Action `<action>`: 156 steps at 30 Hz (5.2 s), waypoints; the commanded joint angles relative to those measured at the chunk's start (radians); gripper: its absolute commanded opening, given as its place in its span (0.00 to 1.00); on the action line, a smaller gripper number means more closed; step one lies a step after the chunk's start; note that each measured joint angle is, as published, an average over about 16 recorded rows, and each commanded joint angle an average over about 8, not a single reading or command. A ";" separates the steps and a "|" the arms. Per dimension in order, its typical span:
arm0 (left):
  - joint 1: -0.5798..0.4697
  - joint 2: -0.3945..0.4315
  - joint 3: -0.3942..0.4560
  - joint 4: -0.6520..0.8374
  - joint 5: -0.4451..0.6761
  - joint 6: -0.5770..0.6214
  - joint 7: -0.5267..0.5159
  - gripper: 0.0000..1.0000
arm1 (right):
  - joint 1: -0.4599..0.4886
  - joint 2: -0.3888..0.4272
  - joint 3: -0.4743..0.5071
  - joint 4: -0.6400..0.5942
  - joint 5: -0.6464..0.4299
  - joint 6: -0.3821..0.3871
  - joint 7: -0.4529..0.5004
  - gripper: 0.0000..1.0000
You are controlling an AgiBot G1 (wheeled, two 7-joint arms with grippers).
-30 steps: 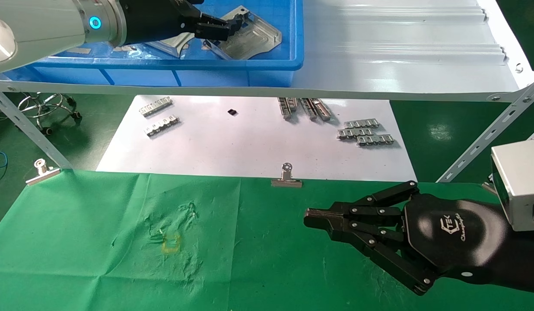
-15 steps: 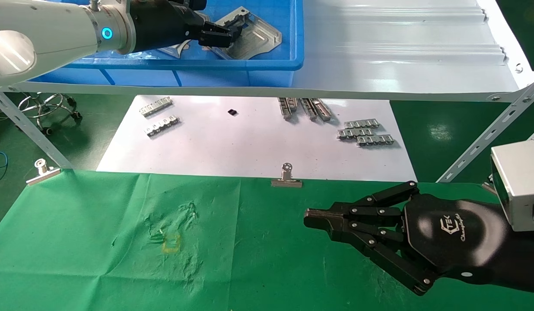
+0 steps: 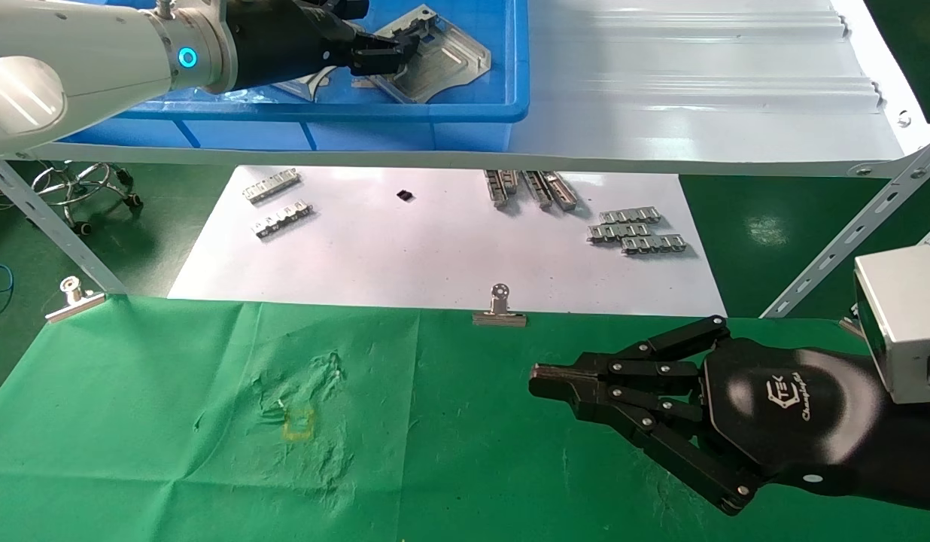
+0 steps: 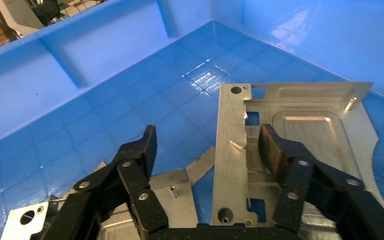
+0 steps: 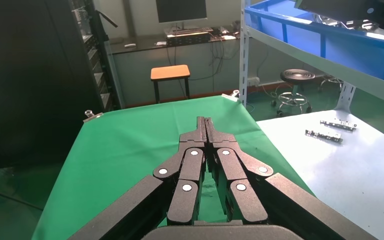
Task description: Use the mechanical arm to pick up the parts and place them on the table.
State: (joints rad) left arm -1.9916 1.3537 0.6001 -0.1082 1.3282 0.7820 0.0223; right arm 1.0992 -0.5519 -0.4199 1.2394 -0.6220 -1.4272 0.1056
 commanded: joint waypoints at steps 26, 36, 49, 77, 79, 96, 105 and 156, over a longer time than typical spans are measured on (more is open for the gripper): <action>-0.033 -0.012 0.017 0.020 -0.034 0.024 0.014 0.00 | 0.000 0.000 0.000 0.000 0.000 0.000 0.000 0.00; -0.069 -0.091 -0.020 0.020 -0.092 0.160 0.064 0.00 | 0.000 0.000 0.000 0.000 0.000 0.000 0.000 0.00; -0.071 -0.292 -0.056 -0.028 -0.160 0.640 0.230 0.00 | 0.000 0.000 0.000 0.000 0.000 0.000 0.000 0.00; 0.206 -0.722 0.320 -0.636 -0.377 0.811 0.555 0.00 | 0.000 0.000 0.000 0.000 0.000 0.000 0.000 0.00; 0.218 -0.715 0.358 -0.627 -0.361 0.808 0.577 0.00 | 0.000 0.000 0.000 0.000 0.000 0.000 0.000 0.00; 0.285 -0.528 0.506 -0.284 -0.330 0.776 0.755 0.00 | 0.000 0.000 0.000 0.000 0.000 0.000 0.000 0.00; 0.284 -0.442 0.510 -0.107 -0.325 0.743 0.831 0.00 | 0.000 0.000 0.000 0.000 0.000 0.000 0.000 0.00; 0.395 -0.463 0.284 -0.193 -0.430 0.800 0.471 1.00 | 0.000 0.000 0.000 0.000 0.000 0.000 0.000 1.00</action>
State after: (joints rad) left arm -1.5958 0.8906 0.8839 -0.3020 0.8985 1.5816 0.4925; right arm 1.0993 -0.5519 -0.4200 1.2394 -0.6219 -1.4271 0.1055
